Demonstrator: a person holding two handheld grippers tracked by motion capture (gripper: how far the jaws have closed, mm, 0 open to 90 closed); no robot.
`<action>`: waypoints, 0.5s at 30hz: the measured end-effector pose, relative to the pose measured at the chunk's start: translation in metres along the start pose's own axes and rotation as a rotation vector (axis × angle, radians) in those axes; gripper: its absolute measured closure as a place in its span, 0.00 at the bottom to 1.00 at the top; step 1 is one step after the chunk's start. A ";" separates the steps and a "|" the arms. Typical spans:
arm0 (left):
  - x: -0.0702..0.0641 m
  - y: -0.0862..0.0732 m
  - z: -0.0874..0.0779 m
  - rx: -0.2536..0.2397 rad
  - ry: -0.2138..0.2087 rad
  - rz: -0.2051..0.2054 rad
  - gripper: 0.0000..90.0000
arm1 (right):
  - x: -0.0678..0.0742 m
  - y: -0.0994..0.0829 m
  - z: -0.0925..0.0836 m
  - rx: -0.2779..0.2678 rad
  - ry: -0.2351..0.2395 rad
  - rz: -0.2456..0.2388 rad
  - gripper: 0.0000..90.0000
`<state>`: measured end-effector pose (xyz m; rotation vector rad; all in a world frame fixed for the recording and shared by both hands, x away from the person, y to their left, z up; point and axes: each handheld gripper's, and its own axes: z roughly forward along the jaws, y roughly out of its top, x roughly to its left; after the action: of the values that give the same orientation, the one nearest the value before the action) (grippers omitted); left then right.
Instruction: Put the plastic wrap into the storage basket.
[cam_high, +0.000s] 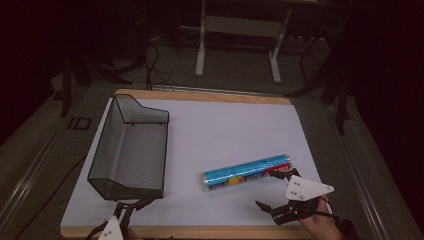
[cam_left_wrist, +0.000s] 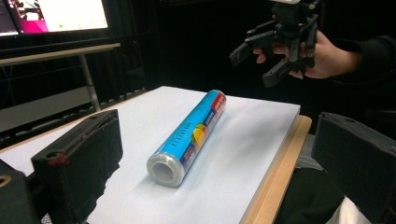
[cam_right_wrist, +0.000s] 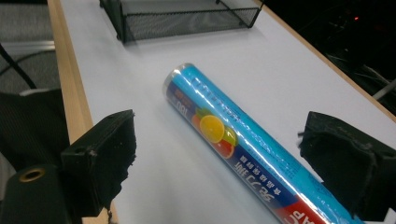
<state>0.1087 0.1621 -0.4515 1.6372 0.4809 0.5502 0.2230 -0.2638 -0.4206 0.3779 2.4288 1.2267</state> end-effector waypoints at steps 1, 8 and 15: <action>0.000 0.000 0.000 0.000 0.000 0.000 0.03 | -0.001 0.001 0.002 0.008 0.002 -0.007 0.11; 0.001 0.000 0.000 -0.001 -0.015 -0.011 0.03 | -0.007 0.008 0.015 0.090 -0.006 -0.051 0.10; 0.001 0.000 0.000 -0.001 -0.020 -0.013 0.03 | -0.008 0.010 0.030 0.207 0.027 -0.120 0.10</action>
<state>0.1091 0.1629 -0.4516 1.6356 0.4761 0.5236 0.2442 -0.2400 -0.4264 0.2696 2.5688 0.9395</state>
